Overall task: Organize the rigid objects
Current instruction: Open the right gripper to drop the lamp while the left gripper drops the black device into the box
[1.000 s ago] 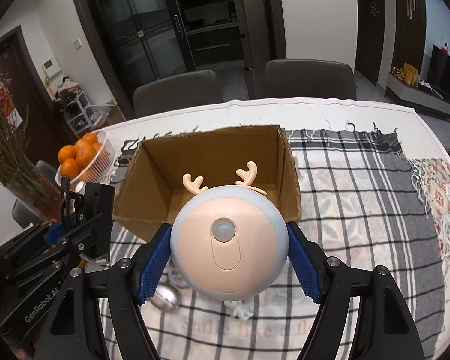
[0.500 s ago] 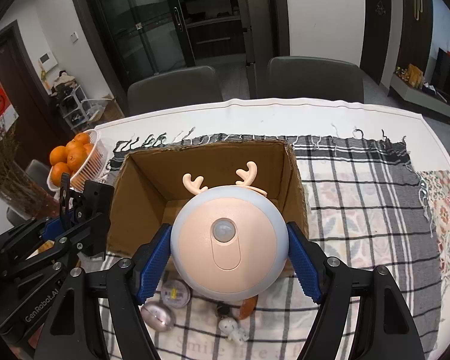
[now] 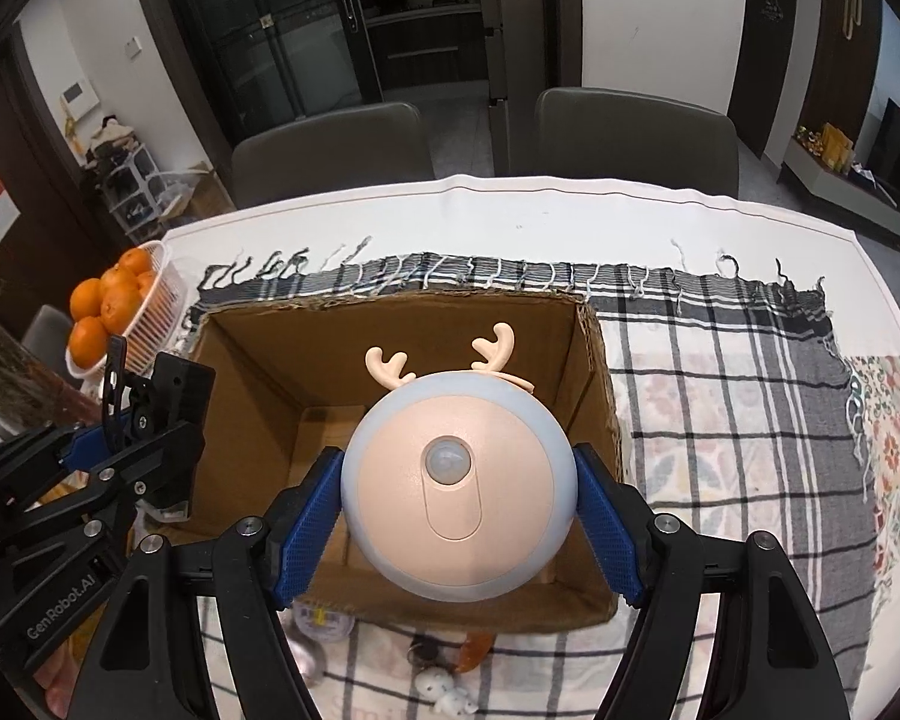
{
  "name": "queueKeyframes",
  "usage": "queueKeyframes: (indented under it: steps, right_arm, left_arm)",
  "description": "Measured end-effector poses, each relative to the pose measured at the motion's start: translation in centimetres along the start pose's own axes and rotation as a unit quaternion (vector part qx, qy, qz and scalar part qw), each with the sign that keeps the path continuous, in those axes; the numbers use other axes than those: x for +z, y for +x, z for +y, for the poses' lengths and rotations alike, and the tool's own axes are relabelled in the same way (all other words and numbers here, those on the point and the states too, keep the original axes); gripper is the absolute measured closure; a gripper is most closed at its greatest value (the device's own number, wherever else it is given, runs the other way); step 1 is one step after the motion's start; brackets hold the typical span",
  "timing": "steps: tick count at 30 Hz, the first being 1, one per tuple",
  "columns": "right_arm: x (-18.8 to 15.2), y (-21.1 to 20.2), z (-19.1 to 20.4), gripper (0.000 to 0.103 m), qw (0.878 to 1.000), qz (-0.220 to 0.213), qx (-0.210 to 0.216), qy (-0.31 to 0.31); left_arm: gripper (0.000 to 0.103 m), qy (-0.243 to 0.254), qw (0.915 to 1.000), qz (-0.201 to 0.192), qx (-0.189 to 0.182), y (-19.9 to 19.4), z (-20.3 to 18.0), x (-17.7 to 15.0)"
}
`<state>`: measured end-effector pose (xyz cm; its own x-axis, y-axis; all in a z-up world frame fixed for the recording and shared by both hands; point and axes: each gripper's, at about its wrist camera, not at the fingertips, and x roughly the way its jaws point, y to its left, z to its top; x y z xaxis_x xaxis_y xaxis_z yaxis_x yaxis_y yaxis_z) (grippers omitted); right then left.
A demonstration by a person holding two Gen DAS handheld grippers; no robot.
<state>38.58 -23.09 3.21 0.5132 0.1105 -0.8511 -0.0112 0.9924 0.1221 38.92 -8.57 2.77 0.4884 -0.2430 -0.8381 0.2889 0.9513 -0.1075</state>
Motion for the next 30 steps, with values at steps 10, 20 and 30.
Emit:
queueKeyframes:
  steps: [10,20,30]
  right_arm:
    - [1.4,2.7,-0.9,0.028,0.999,0.039,-0.009,-0.005]
    - [1.0,3.0,-0.6,0.028,0.999,0.041,-0.018,-0.019]
    - [-0.4,0.8,-0.4,0.028,1.000,0.023,-0.015,-0.015]
  left_arm:
    - [0.074,0.010,0.9990,0.043,0.009,2.9,-0.3,1.4]
    - [0.073,0.013,0.9981,0.058,0.013,3.8,-0.5,0.9]
    - [0.073,0.009,0.9992,0.036,0.011,1.2,-0.8,-0.5]
